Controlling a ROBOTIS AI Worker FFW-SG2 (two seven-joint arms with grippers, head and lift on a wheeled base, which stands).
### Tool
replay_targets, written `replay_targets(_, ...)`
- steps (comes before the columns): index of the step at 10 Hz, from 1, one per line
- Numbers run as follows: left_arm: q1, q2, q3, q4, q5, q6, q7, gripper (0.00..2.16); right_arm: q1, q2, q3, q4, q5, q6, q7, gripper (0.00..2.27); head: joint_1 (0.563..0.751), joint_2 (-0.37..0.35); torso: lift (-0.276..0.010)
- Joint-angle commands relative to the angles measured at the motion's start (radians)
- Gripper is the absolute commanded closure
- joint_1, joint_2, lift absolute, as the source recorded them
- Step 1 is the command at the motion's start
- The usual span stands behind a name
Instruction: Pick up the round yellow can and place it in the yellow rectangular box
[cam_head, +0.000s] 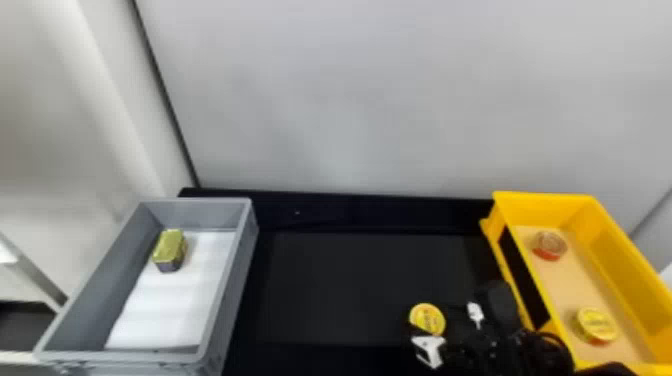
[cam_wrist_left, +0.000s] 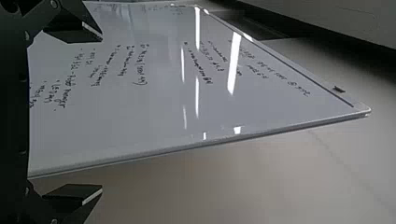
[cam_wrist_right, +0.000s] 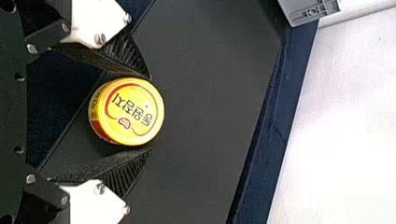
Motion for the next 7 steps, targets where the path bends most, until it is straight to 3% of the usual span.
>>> replay_targets(1,0.002,-0.003,0.003,0.0,0.0,0.0,0.0,0.14,0.002,0.0,0.002,-0.001,0.0,0.005,-0.004,0.47,0.694,0.014,-0.068)
replay_targets(7,0.002,-0.003,0.006,0.001,0.0,0.0,0.0,0.14,0.016,0.0,0.002,-0.037,-0.015,0.016,-0.01,0.68,0.694,0.014,-0.068)
